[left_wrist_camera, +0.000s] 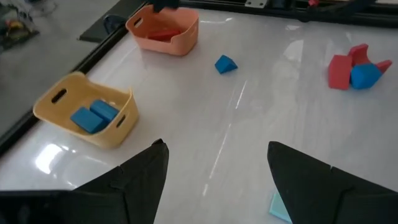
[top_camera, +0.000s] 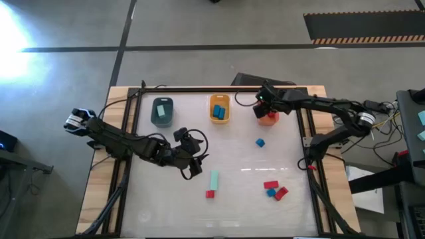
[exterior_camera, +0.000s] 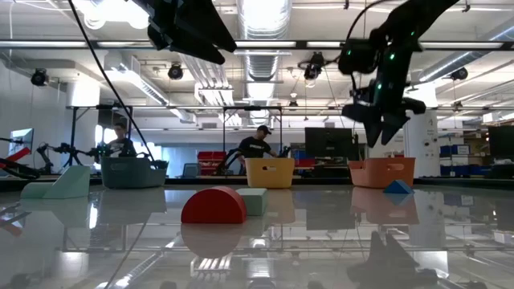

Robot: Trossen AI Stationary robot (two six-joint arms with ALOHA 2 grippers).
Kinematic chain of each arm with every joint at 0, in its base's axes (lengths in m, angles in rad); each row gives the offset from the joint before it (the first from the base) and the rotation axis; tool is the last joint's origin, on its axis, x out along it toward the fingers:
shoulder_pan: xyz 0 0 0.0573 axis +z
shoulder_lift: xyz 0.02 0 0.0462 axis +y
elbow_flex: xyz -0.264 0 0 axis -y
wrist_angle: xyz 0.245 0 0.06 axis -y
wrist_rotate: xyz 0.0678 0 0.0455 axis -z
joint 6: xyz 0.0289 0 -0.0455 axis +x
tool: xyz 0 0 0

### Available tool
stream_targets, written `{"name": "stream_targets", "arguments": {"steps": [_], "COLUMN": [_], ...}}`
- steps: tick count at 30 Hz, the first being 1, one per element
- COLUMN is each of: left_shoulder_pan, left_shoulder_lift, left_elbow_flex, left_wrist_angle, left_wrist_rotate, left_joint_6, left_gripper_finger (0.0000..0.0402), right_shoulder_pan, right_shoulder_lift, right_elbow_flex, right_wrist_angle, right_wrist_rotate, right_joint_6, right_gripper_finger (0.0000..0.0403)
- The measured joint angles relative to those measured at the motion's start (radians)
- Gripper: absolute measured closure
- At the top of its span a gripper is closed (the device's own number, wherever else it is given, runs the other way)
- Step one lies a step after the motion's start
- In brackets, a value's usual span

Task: Sort & place blocks by color
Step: Put the blue block into the yellow bin

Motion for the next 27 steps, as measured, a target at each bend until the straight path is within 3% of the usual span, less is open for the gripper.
{"name": "stream_targets", "arguments": {"steps": [4,9,17,21,27], "left_shoulder_pan": [-0.002,-0.002,-0.002,-0.002,-0.002], "left_shoulder_lift": [0.006,0.036,0.067,0.066,0.062], "left_elbow_flex": [-0.023,-0.041,-0.041,-0.04,-0.04], "left_wrist_angle": [0.0,-0.003,0.014,0.026,0.027], "left_wrist_rotate": [0.0,0.032,0.044,0.044,0.044], "left_joint_6": [-0.113,-0.215,-0.27,-0.268,-0.241], "left_gripper_finger": [0.0143,0.0143,0.0143,0.0143,0.0143], "right_shoulder_pan": [0.109,0.335,0.686,0.748,0.723], "right_shoulder_lift": [-0.104,-0.195,-0.183,-0.139,-0.065], "right_elbow_flex": [-0.004,-0.02,-0.084,-0.123,-0.166], "right_wrist_angle": [-0.035,-0.026,-0.034,-0.036,-0.037], "right_wrist_rotate": [0.001,-0.001,-0.017,-0.084,-0.085], "right_joint_6": [0.004,0.018,0.199,0.249,0.28], "right_gripper_finger": [0.0228,0.0227,0.0227,0.0227,0.0227]}}
